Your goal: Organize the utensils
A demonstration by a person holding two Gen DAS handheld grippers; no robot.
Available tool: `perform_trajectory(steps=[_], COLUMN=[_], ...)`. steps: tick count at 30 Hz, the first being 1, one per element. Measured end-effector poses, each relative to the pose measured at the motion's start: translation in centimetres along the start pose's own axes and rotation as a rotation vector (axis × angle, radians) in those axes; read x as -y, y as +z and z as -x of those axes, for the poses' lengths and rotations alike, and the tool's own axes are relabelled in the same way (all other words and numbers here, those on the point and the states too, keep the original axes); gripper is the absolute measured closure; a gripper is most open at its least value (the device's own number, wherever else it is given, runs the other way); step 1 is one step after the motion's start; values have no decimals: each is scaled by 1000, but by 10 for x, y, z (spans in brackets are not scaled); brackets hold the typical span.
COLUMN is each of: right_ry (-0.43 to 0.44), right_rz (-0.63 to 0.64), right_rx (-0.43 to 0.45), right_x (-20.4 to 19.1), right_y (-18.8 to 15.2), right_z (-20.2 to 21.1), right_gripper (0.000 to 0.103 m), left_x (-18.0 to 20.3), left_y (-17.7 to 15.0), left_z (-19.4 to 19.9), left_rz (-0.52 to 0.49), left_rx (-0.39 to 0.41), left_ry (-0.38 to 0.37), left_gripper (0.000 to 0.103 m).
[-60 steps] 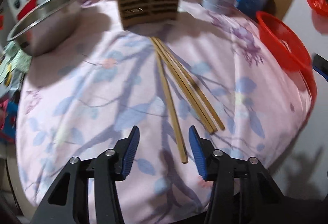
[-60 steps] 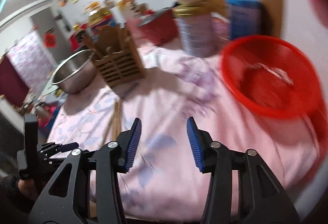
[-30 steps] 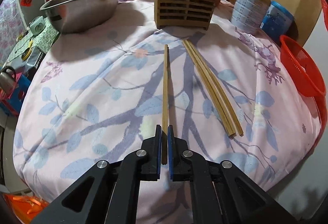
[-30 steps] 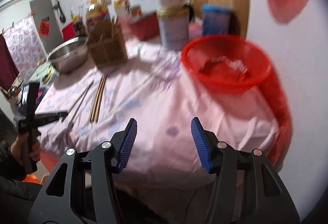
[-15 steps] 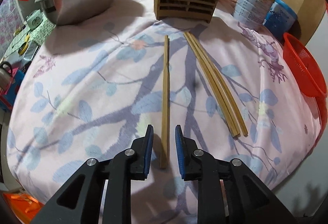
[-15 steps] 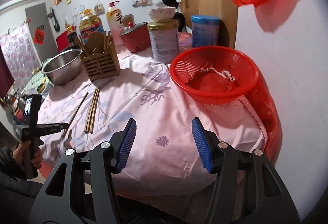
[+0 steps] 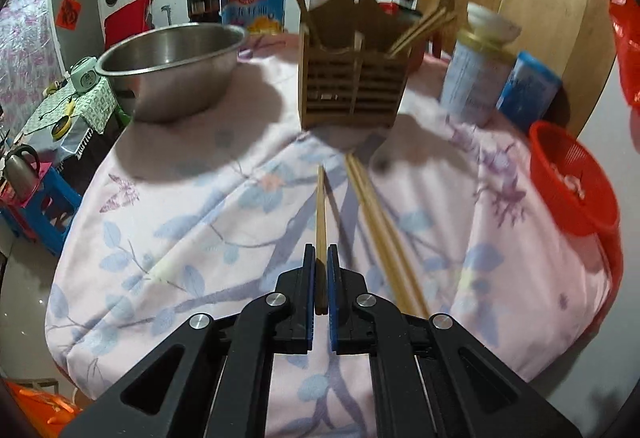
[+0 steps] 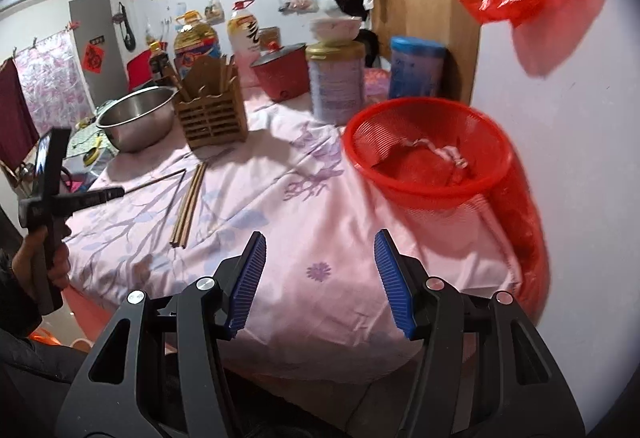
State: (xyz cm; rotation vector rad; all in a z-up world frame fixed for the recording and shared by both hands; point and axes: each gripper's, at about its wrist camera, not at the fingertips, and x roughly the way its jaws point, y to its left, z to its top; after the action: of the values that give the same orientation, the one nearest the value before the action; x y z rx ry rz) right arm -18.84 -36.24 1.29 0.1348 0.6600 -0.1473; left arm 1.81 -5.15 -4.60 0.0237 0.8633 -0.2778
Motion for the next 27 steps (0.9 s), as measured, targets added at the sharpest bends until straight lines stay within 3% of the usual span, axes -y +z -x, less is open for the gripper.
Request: perform_trajectory(steps=[5, 10, 12, 14, 22, 27], right_ry=[71, 190, 234, 270, 295, 331], right_rz=[-27, 34, 50, 65, 202, 211], right_rx=[1, -60, -88, -73, -118, -157], right_x=[-9, -45, -63, -80, -136, -159], right_y=[11, 2, 2, 4, -13, -28], right_z=[-12, -55, -72, -83, -130, -158], right_gripper=[47, 48, 53, 55, 69, 80], left_x=[2, -9, -17, -26, -47, -57], left_y=[10, 10, 9, 11, 27, 33], left_z=[20, 38, 41, 41, 41, 42], left_rz=[-8, 5, 9, 5, -8, 1], left_rx=[2, -3, -17, -32, -75, -92], left_ry=[21, 58, 57, 60, 58, 51], left_gripper=[97, 97, 97, 97, 97, 97])
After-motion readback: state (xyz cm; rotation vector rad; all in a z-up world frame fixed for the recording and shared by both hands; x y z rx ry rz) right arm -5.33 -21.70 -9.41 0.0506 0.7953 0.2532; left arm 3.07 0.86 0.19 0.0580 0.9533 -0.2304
